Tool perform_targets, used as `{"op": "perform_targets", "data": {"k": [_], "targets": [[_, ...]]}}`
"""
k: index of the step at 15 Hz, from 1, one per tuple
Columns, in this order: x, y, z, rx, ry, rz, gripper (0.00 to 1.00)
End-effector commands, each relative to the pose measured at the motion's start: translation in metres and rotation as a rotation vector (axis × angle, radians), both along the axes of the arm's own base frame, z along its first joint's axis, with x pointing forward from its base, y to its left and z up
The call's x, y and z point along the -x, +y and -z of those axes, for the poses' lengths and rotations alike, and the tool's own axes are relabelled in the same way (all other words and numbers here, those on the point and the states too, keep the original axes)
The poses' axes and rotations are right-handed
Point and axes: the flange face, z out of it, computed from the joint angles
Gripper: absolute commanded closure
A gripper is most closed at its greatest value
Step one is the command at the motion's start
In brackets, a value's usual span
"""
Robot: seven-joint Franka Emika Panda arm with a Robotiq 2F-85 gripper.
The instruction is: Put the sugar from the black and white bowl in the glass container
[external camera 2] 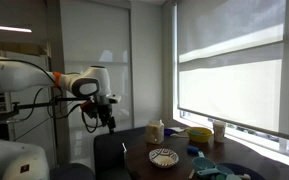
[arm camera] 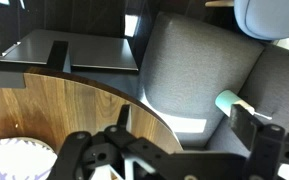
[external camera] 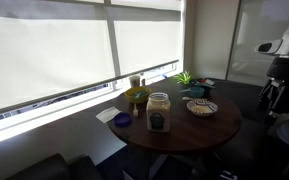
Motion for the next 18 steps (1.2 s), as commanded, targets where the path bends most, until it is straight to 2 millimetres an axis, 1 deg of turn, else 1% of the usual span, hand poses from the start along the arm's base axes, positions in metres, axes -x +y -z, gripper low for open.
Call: {"op": "perform_targets", "data": {"k": [1,3,4,6,7,9,11,12,13,14,16,18], "targets": [[0.000,0.000,-0.001,0.000,0.001,0.000,0.00],[-0.012,-0.005,-0.005,-0.026,-0.037,0.046,0.00],[-0.020,-0.013,-0.008,-0.053,-0.043,0.068,0.00],[-0.043,-0.040,-0.016,-0.090,-0.090,0.159,0.00],[-0.056,-0.058,-0.020,-0.115,-0.100,0.215,0.00],[-0.083,-0.095,-0.022,-0.156,-0.077,0.315,0.00],[-0.104,-0.123,-0.012,-0.200,0.000,0.368,0.00],[-0.119,-0.141,-0.005,-0.178,0.029,0.409,0.00],[-0.129,-0.153,-0.001,-0.183,0.048,0.432,0.00],[-0.142,-0.171,0.006,-0.166,0.070,0.465,0.00],[-0.163,-0.197,0.018,-0.155,0.105,0.518,0.00],[-0.181,-0.217,0.032,-0.134,0.138,0.564,0.00]]}}
